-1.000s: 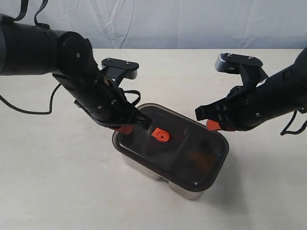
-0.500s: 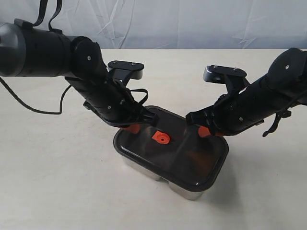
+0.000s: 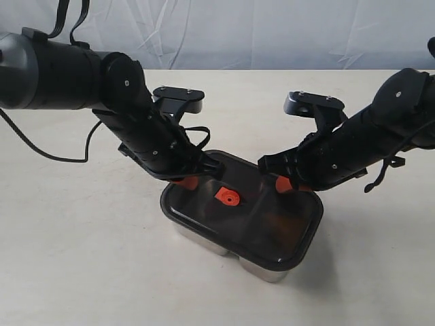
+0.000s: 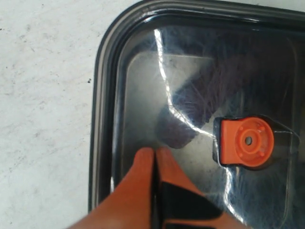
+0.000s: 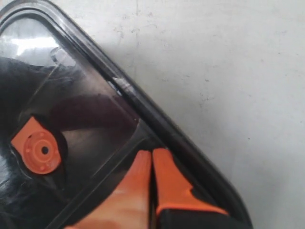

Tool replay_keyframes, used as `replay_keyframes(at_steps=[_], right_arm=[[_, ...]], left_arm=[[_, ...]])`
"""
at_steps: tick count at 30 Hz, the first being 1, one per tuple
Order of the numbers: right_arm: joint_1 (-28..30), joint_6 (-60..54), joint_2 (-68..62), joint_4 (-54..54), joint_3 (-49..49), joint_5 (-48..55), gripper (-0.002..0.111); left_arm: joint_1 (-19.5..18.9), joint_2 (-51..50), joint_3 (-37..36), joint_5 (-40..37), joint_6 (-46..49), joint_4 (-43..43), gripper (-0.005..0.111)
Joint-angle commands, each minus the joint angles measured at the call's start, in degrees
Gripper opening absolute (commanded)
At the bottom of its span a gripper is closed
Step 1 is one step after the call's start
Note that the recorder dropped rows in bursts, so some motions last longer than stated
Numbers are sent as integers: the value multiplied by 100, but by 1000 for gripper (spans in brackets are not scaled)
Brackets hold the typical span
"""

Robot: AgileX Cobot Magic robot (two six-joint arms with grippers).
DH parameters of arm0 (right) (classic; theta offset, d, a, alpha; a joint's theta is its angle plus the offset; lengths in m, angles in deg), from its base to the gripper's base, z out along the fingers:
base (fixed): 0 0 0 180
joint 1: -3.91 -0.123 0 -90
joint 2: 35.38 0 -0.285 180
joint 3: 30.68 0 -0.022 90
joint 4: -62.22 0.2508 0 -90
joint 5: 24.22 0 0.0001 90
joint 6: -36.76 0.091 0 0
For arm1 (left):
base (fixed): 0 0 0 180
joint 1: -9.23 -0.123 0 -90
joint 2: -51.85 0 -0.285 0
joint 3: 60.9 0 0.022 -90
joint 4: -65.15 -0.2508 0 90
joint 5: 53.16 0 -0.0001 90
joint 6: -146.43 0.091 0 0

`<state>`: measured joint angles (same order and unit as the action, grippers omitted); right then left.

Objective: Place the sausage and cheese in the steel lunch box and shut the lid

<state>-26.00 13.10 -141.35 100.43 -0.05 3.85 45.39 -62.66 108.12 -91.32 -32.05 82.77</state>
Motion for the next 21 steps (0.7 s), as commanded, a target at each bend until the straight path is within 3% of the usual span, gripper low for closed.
replay_keyframes(at_steps=[1, 7, 14, 21], right_arm=[[-89, -34, -550, -307, 228, 111, 0], [-78, -34, -203, -319, 228, 36, 0], [-78, 164, 1105, -715, 228, 13, 0], [-78, 1725, 2728, -2436, 228, 238, 0]], left_arm=[[53, -295, -146, -358, 20, -207, 0], [53, 42, -146, -207, 20, -231, 0], [41, 1086, -146, 27, 20, -467, 0], [41, 2231, -146, 179, -152, -1080, 0]])
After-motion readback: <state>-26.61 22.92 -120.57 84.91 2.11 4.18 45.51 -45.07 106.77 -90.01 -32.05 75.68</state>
